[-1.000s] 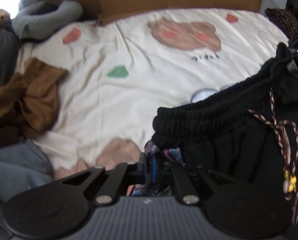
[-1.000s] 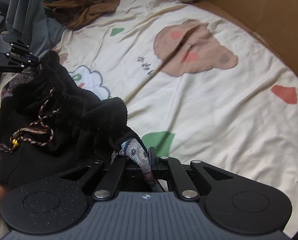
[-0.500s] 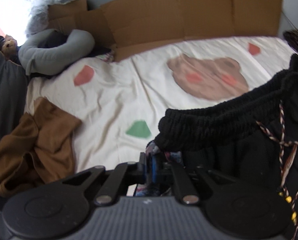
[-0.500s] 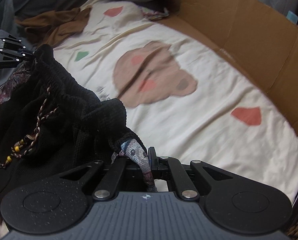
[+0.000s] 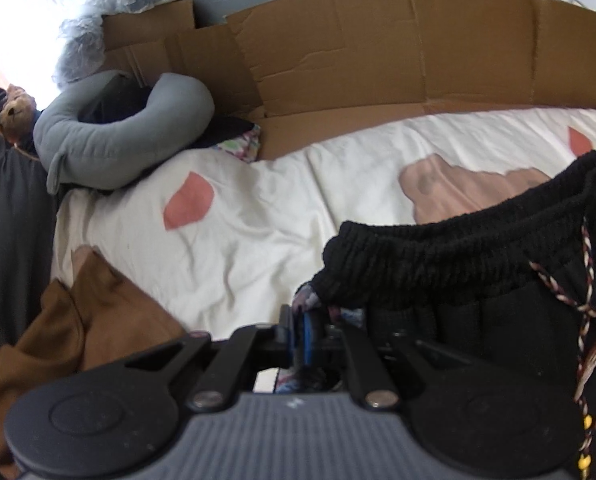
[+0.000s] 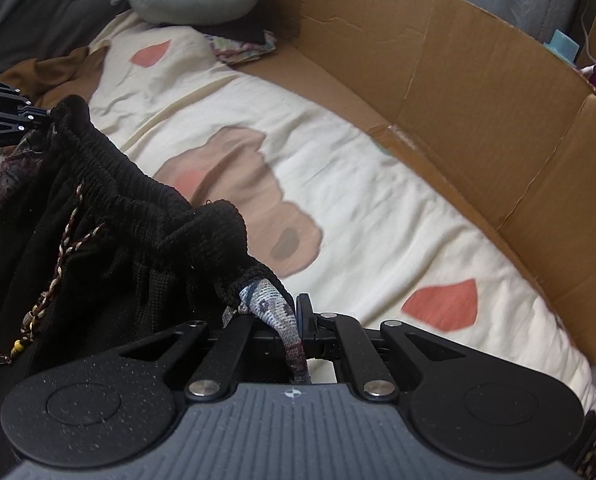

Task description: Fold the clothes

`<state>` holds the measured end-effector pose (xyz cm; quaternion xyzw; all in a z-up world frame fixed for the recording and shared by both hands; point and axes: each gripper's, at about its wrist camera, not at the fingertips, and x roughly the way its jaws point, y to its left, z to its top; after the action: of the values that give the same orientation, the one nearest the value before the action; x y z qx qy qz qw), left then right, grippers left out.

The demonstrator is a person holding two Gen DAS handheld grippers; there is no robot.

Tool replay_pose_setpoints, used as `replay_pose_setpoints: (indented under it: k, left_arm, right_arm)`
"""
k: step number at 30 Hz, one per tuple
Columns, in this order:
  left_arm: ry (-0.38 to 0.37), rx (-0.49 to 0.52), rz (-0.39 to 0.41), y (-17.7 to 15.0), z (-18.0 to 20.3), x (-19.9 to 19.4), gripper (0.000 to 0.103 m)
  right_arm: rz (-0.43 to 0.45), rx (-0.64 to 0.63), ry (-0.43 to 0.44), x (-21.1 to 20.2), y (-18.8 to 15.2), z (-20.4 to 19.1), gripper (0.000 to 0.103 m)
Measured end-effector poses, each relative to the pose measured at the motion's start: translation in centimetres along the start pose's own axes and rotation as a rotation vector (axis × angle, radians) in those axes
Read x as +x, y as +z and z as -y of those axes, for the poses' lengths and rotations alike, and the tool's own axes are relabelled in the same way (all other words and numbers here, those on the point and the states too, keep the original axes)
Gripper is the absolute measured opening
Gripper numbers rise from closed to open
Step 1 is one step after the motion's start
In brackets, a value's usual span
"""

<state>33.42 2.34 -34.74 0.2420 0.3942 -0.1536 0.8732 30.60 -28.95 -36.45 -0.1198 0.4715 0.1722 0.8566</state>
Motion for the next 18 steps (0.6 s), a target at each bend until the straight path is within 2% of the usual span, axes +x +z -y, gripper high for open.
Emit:
replay_pose_setpoints:
  k: [11, 18]
  left_arm:
    - [0.059, 0.016, -0.024, 4.9, -0.9, 4.0, 0.005]
    - [0.077, 0.035, -0.054, 6.5, -0.9, 7.6, 0.005]
  right_arm:
    - [-0.016, 0.042, -0.054, 3.1, 4.4, 2.2, 0.0]
    - [-0.025, 0.051, -0.077, 6.4, 6.3, 4.2, 0.0]
